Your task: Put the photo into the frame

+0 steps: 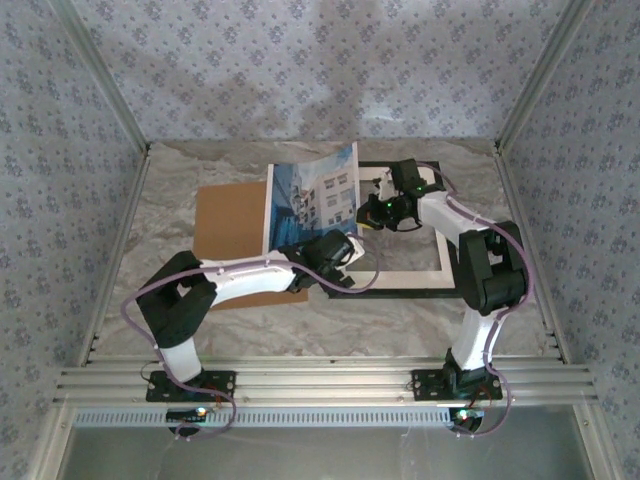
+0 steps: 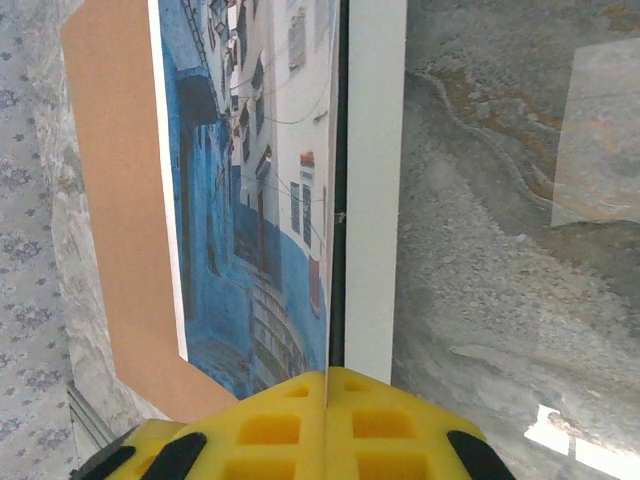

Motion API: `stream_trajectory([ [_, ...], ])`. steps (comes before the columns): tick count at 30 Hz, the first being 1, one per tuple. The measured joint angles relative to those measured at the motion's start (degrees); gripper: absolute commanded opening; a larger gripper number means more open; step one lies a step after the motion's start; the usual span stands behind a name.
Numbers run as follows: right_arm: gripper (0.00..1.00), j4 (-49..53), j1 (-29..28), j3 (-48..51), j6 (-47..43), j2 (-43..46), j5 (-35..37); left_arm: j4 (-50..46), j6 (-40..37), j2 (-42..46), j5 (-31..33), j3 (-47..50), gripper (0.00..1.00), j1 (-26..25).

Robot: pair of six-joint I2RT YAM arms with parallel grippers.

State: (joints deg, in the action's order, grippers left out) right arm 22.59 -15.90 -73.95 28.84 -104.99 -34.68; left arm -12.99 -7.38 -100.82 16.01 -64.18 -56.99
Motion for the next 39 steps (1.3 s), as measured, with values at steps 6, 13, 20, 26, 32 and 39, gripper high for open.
stream_trajectory([
  [6,0.0,0.0,0.3,0.2,0.0,0.5,-0.3,0.4,-2.8,-1.7,2.5,-1.3,0.65,0.0],
  [13,0.01,-0.8,0.3,0.2,0.5,0.5,-0.5,0.5,-3.9,-1.7,2.9,-1.4,0.4,0.0],
  [20,0.04,-2.0,0.3,0.2,1.6,0.2,-0.5,0.2,-4.0,-1.7,2.4,-1.4,0.09,0.0],
  [26,0.18,-1.5,0.3,-0.5,2.1,-0.3,-0.6,-0.2,-3.5,-1.7,1.7,-1.4,0.0,0.0],
  [32,0.65,-0.7,1.7,-1.1,2.1,0.0,-2.0,-0.3,-3.0,-1.7,1.6,-1.4,0.0,0.0],
  [39,1.0,-0.1,12.2,-0.8,1.1,9.0,-3.0,-1.1,-0.9,-0.4,0.9,-2.7,0.0,1.2],
])
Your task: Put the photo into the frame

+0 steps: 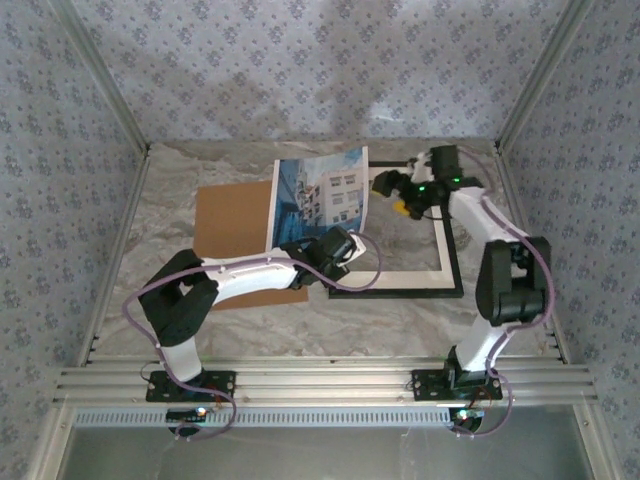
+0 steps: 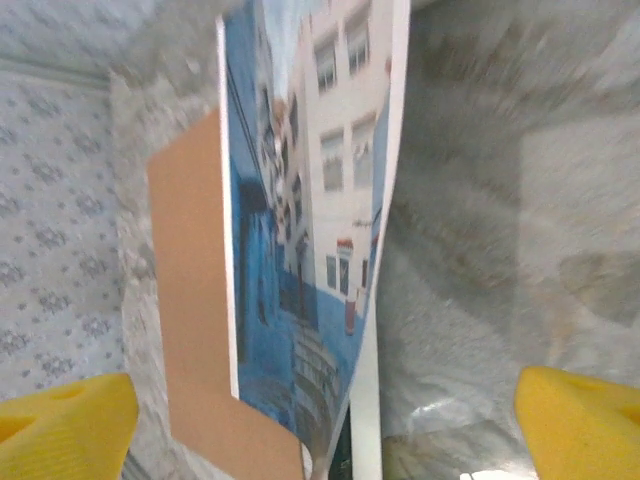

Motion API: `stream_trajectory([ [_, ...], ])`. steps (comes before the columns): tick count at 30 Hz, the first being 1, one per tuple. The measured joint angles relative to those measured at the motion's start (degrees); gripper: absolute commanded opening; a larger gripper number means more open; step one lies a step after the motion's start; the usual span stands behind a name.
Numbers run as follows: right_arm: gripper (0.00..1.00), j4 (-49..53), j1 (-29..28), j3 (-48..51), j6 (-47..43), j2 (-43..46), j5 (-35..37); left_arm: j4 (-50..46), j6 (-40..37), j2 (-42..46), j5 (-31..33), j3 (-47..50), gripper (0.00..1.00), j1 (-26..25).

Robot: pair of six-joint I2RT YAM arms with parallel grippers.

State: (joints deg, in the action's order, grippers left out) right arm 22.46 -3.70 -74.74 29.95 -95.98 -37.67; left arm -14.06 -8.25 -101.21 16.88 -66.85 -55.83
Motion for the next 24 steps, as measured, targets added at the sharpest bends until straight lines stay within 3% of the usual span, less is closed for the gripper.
stream_trajectory([
  [6,1.0,-0.3,6.8,2.6,-0.9,11.0,1.8,-0.6,3.3,3.1,-3.2,-6.0,0.0,6.6],
  [11,1.0,-1.2,8.4,7.3,-2.6,16.0,4.5,0.9,7.0,5.4,-7.4,-13.5,0.0,11.2],
  [15,1.0,-2.9,8.5,12.4,-2.7,18.5,6.5,6.4,10.1,7.2,-10.8,-17.1,0.0,12.1],
  [19,1.0,-5.0,8.5,15.0,-2.3,18.8,7.0,15.1,14.6,11.1,-13.9,-14.8,0.0,12.7],
  [24,1.0,-7.6,8.5,16.5,-1.2,18.8,6.9,28.5,24.2,18.5,-12.8,-2.8,0.0,15.9],
])
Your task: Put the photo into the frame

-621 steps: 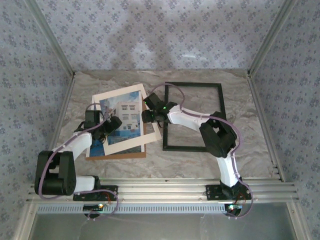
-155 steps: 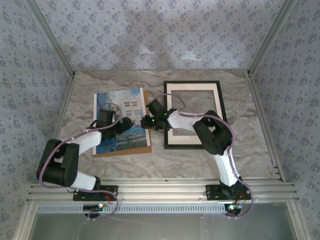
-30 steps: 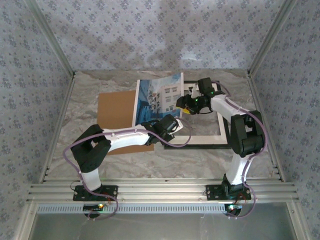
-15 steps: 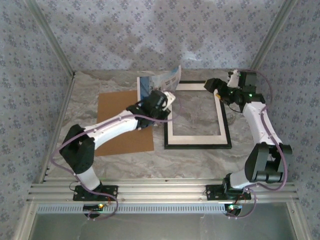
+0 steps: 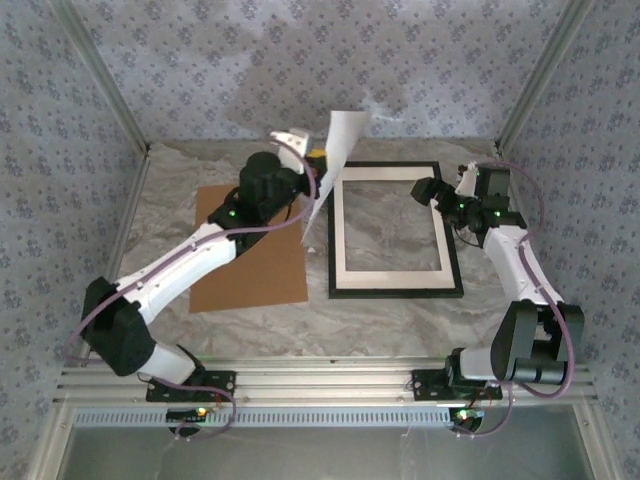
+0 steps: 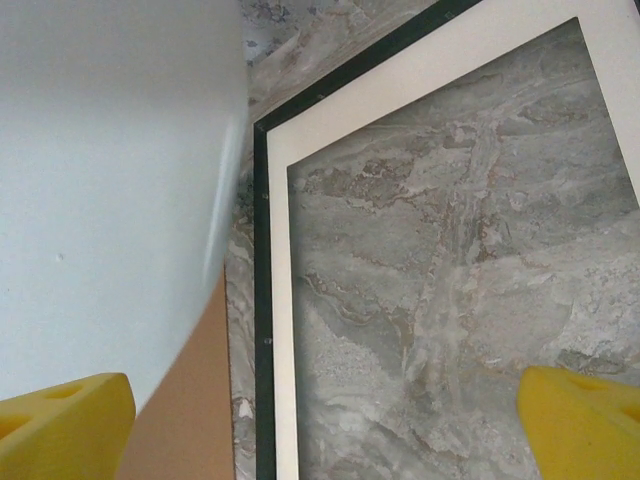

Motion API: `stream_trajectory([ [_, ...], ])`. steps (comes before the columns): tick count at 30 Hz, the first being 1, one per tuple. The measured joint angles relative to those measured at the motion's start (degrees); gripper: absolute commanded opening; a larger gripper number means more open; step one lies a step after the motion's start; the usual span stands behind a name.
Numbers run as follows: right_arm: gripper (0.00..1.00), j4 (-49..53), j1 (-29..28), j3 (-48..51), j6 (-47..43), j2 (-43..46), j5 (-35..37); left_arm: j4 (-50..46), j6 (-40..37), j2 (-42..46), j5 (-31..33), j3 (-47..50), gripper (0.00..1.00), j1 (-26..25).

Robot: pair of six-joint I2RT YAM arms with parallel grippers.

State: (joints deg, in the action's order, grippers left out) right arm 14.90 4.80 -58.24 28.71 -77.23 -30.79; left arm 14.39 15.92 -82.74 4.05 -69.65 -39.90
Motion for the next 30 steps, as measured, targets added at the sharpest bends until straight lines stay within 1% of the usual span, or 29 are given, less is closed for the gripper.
stream_trajectory([
  [5,1.0,-2.4,-1.0,1.1,1.4,-0.2,0.1,7.9,14.8,2.7,8.2,12.8,0.0,4.1],
  [8,1.0,-3.2,-3.7,1.1,1.7,-0.9,0.8,9.3,24.5,2.8,12.7,19.8,0.0,6.9],
  [10,1.0,-4.4,-6.4,1.3,2.2,-1.7,1.4,9.3,29.3,2.8,15.6,22.8,0.0,8.0],
  [12,1.0,-5.8,-9.4,1.7,2.8,-2.7,2.0,9.3,32.5,3.1,17.6,24.0,0.0,8.1],
  [16,1.0,-7.5,-17.1,2.2,3.5,-5.6,4.5,9.8,35.9,4.8,19.5,24.2,0.0,8.1],
  [18,1.0,-8.3,-19.8,2.2,3.6,-6.9,5.1,9.9,36.4,5.5,19.6,24.0,0.0,8.2],
  [22,1.0,-10.1,-21.2,2.2,4.8,-9.3,5.9,9.7,38.1,5.8,20.1,23.1,0.0,8.1],
  [26,1.0,-12.9,-22.1,2.2,6.8,-10.7,6.3,7.8,42.3,7.4,23.3,23.6,0.0,8.6],
  [30,0.99,-17.2,-26.8,2.2,10.3,-13.6,6.4,5.3,47.3,11.3,27.4,26.6,0.0,9.8],
])
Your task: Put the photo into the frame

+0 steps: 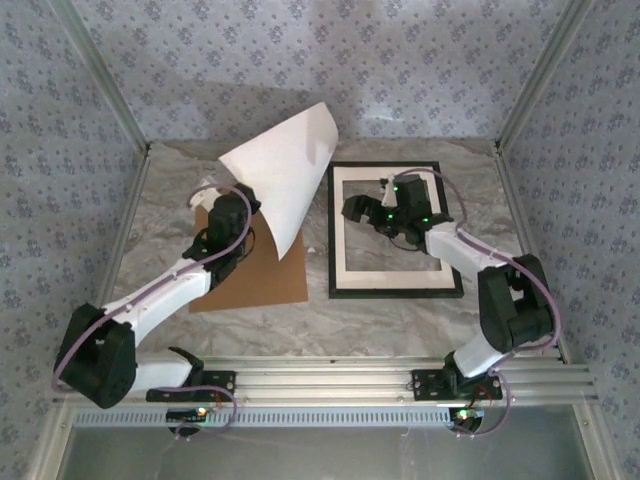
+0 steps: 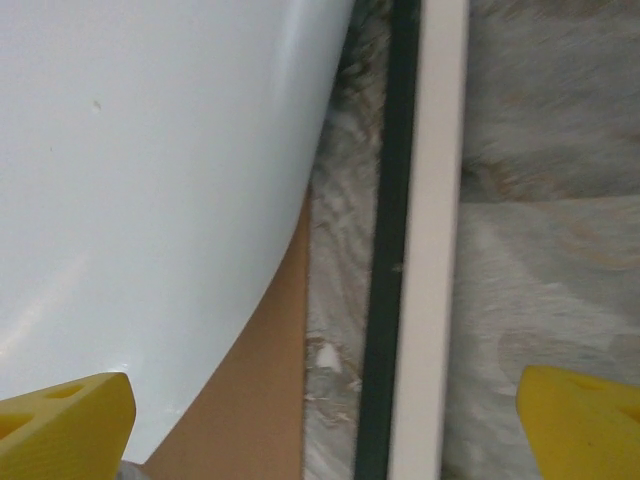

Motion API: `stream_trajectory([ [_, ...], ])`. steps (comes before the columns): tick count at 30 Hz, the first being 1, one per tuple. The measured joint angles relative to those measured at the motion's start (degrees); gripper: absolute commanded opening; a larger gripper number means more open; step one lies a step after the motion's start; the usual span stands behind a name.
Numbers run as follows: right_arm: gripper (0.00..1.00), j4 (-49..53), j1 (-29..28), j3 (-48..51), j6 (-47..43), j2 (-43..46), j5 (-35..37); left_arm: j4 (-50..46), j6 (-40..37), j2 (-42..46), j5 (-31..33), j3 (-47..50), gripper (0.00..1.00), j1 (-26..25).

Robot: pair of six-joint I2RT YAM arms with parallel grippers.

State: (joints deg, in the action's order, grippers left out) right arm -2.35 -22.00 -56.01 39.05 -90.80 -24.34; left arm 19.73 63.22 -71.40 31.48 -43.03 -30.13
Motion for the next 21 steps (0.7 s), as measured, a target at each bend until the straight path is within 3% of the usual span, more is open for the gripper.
stream_trajectory([
  [7,0.99,-11.2,-10.8,3.6,8.8,-4.2,2.7,-5.6,6.6,6.6,5.9,3.6,0.0,0.5],
  [21,0.99,-23.9,-21.1,3.4,18.7,-11.2,7.5,-15.0,17.1,15.2,10.3,10.2,0.0,0.5],
])
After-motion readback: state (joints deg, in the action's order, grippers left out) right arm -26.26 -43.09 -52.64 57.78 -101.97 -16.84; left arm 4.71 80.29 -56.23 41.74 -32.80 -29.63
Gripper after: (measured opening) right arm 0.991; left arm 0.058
